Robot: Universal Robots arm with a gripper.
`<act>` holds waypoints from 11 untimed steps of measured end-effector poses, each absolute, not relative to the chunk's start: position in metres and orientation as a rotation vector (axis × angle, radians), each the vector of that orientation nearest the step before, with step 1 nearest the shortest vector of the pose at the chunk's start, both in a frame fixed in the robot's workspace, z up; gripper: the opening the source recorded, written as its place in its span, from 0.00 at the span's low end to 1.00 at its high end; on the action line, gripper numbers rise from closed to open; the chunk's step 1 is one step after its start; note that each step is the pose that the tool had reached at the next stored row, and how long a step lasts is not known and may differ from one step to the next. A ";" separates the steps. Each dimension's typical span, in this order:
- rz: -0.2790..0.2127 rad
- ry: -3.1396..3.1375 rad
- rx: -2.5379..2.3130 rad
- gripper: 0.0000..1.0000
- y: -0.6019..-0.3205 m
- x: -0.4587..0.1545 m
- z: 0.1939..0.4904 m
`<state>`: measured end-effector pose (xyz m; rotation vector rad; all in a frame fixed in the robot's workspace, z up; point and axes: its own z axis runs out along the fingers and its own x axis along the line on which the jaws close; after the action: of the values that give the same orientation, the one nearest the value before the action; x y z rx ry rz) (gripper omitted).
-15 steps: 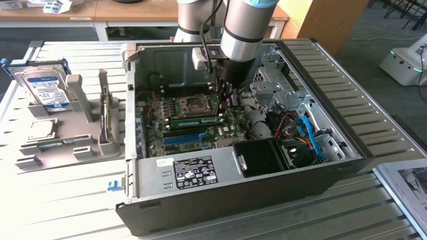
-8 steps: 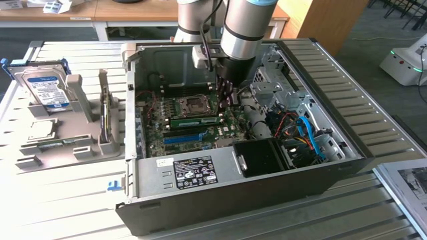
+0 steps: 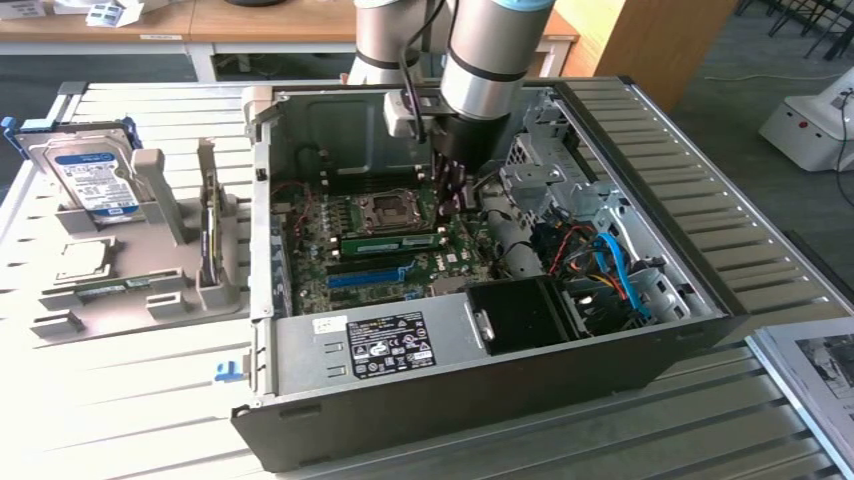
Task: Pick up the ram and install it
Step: 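Press down the ram until it locks into place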
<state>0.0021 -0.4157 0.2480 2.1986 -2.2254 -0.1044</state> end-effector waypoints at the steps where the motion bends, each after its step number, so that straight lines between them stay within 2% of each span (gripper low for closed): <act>1: -0.104 -2.225 2.199 0.10 -0.416 0.002 0.248; 11: -0.104 -2.225 2.199 0.10 -0.416 -0.007 0.248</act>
<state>-0.0067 -0.4157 0.2480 2.1985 -2.2254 -0.1043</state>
